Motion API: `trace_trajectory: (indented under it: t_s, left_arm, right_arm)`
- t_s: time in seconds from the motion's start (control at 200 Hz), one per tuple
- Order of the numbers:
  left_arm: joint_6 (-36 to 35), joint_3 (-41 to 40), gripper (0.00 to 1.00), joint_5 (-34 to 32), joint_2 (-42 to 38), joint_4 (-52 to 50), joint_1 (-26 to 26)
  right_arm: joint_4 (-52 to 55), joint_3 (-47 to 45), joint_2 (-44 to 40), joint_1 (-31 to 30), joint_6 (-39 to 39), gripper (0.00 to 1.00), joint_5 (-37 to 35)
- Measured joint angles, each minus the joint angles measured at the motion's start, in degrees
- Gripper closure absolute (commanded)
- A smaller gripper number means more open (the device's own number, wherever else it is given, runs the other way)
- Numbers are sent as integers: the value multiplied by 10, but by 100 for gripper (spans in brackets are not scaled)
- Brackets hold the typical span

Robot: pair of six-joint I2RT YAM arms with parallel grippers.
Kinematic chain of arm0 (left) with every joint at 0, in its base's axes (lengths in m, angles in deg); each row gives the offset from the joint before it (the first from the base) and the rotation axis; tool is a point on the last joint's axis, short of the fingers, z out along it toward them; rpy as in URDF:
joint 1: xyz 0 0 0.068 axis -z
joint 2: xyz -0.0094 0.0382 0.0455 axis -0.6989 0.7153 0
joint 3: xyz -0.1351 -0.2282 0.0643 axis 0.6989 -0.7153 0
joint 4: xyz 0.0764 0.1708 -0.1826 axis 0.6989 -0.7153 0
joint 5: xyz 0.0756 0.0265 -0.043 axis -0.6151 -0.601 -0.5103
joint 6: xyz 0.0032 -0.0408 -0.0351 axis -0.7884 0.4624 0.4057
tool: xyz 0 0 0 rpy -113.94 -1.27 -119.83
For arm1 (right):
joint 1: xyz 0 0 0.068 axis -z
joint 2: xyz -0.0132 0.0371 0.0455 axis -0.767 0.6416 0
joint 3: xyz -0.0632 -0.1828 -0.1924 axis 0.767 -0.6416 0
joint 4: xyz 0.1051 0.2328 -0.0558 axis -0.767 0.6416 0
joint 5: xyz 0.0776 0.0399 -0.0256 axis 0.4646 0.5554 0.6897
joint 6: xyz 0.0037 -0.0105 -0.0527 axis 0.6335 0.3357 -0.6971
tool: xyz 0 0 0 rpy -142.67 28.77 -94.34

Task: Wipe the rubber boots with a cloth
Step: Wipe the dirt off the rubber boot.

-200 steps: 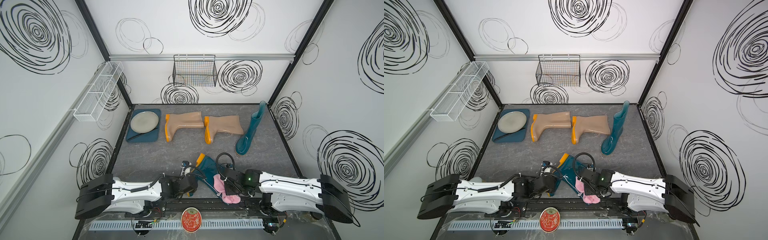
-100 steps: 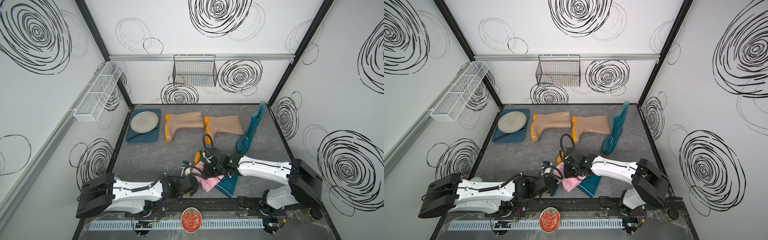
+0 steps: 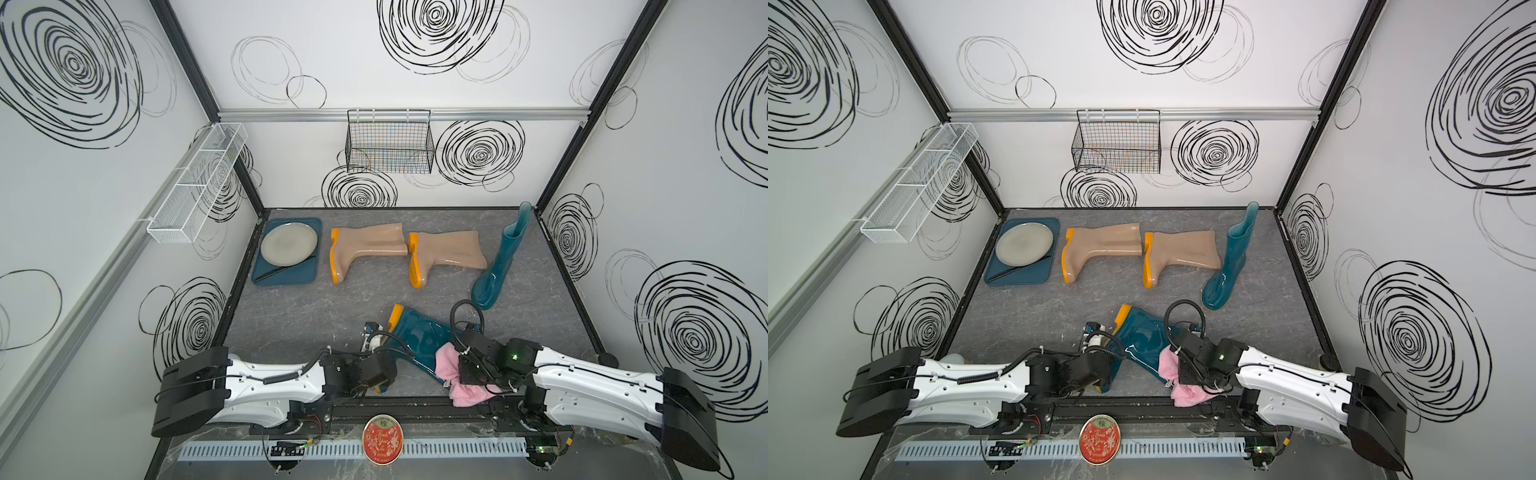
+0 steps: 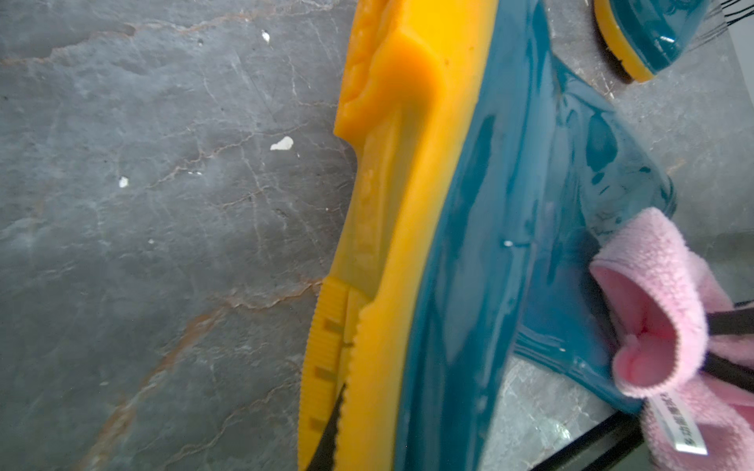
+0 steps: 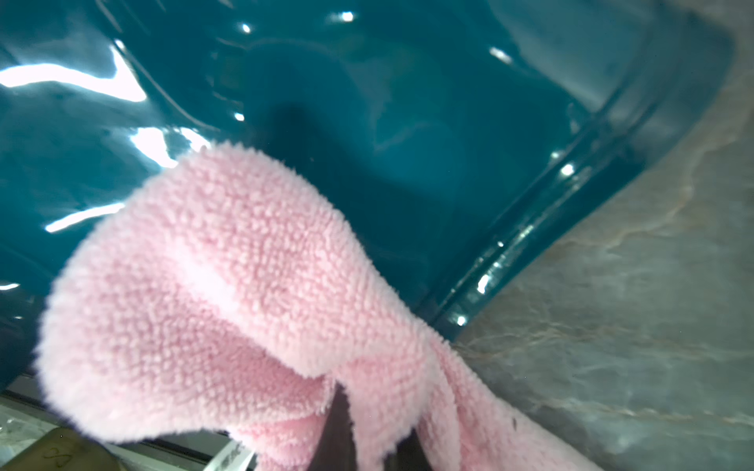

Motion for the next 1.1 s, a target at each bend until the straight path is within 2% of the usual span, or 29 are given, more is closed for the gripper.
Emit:
trace_trajectory:
  t_s: [0.1, 0.3, 0.44, 0.605, 0.726, 0.861, 1.001, 1.101]
  left_arm:
    - [-5, 1, 100, 0, 2, 0, 0]
    - [-12, 4, 100, -1, 7, -1, 3]
    - [-12, 4, 100, -6, 7, -1, 7]
    - [-12, 4, 100, -7, 7, 6, 10]
    - [-15, 4, 100, -6, 9, 9, 11]
    - [-29, 12, 100, -4, 14, 1, 10]
    - [-55, 35, 63, 8, 19, -31, -1]
    - [-81, 51, 46, 21, 15, -45, -13]
  right_arm:
    - [-48, 49, 68, 14, -40, 100, 21]
    - [-178, 249, 248, 35, -105, 100, 79]
    - [-243, 254, 292, 82, -115, 100, 104]
    - [-257, 159, 259, 144, -73, 100, 72]
    - [-220, 62, 169, 189, -40, 100, 21]
    - [-186, 3, 69, 191, -44, 100, 8]
    - [-207, -8, 46, 168, -82, 100, 24]
    - [-217, 18, 88, 149, -105, 100, 39]
